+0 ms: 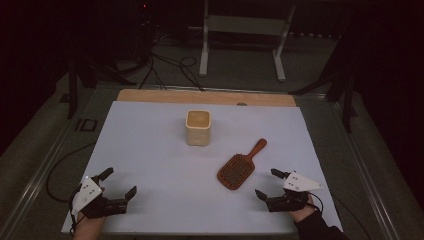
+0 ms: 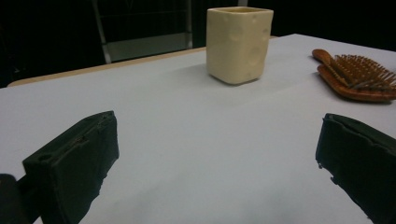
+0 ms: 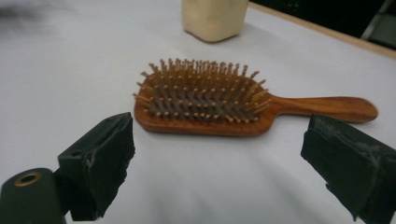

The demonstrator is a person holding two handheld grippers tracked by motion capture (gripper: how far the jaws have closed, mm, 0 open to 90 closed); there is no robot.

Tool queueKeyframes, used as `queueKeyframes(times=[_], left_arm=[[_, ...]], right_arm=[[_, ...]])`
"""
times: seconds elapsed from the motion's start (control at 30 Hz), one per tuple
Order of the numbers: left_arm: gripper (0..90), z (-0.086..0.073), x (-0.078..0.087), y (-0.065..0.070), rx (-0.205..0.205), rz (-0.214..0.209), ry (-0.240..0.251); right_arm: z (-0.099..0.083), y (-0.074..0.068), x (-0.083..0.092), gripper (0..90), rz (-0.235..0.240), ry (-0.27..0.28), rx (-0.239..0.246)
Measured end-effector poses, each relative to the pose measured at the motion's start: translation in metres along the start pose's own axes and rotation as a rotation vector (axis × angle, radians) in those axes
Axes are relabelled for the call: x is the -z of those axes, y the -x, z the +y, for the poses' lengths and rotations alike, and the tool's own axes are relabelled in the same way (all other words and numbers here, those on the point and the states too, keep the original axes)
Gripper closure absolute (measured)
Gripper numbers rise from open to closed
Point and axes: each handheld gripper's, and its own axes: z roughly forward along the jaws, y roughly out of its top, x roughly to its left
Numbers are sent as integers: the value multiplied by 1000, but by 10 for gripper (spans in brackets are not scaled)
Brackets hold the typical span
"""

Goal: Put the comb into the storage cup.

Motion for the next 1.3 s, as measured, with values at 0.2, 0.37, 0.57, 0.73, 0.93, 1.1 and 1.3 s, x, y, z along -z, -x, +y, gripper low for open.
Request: queueKeyframes(times=[0.2,0.37,0.57,0.73,0.93,1.1,1.3], left_arm=[[1,0,-1,2,-7,-9,-1],[1,0,-2,2,-10,-17,-5],[2,1,-1,2,-13,-15,-1],[2,1,-1,3,-16,-14,-1],[2,1,-1,2,-7,-13,7],[2,1,-1,2,-6,-16,8],[2,1,-2,3,-9,-32,4]], right_arm=[[2,-3,1,86,23,-24,2],[5,-7,3,86,17,-32,12],[11,-14,3,86,47,-50,39],[20,-19,6,87,76,-53,56],[34,-20,15,87,77,-28,61],[48,-15,23,87,72,-7,63],[68,-8,27,87,67,12,102]])
